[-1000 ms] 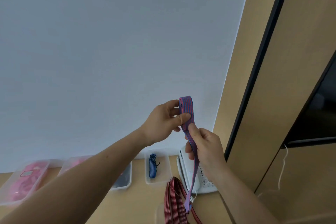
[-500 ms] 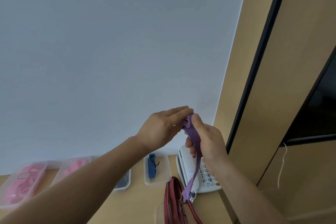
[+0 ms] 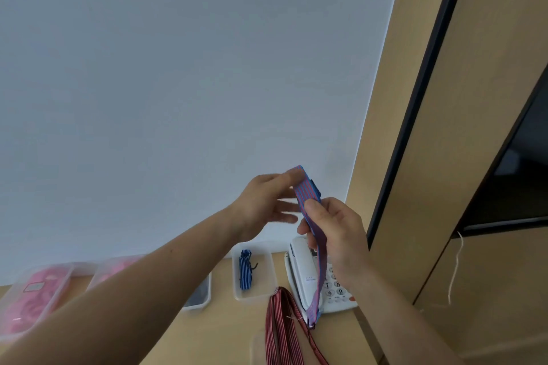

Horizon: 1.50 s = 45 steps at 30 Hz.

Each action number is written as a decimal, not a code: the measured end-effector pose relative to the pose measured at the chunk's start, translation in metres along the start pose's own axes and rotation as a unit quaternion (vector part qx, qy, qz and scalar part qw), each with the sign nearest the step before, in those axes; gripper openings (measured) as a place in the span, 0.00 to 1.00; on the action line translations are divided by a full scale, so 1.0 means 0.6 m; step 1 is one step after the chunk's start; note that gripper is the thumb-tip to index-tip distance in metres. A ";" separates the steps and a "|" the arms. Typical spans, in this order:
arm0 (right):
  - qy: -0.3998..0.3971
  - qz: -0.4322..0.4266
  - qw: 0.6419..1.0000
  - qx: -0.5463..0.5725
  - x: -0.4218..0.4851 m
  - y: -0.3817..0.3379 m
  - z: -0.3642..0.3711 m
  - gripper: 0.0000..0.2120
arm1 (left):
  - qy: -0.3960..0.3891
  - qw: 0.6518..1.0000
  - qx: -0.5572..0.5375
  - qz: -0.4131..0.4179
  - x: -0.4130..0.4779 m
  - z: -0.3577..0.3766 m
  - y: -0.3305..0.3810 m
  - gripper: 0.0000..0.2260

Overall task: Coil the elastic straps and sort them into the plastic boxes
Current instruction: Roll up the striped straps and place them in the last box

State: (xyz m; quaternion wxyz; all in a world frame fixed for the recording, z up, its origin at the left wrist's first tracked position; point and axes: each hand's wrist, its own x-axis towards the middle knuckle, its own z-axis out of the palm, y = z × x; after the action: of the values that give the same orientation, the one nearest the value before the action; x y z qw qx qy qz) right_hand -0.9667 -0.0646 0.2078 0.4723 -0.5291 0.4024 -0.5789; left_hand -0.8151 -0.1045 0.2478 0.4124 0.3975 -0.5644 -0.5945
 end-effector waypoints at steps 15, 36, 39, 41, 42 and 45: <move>0.046 -0.007 0.996 -0.074 0.003 0.018 -0.011 0.18 | 0.018 0.996 0.028 0.084 -0.001 0.008 0.008 0.15; 0.015 0.078 0.997 -0.003 0.003 -0.002 0.004 0.28 | 0.089 0.625 0.579 0.516 0.012 -0.019 -0.050 0.17; 0.031 0.064 0.997 0.015 0.005 0.003 0.002 0.26 | 0.083 0.725 0.515 0.450 0.011 -0.023 -0.051 0.24; 0.033 0.045 0.998 0.016 0.005 0.003 -0.002 0.24 | 0.061 0.858 0.390 0.328 0.007 -0.023 -0.046 0.28; 0.029 0.036 0.999 0.016 0.005 0.001 -0.002 0.24 | 0.047 0.922 0.292 0.251 0.005 -0.019 -0.042 0.28; 0.014 0.008 1.000 0.006 0.004 0.000 0.003 0.22 | 0.005 0.996 0.054 0.068 0.006 -0.008 -0.021 0.20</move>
State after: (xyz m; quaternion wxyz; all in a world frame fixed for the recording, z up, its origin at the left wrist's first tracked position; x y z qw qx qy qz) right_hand -0.9649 -0.0669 0.2086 0.4744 -0.5151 0.4097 -0.5846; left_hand -0.8123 -0.1093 0.2351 0.4324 0.3828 -0.6197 -0.5314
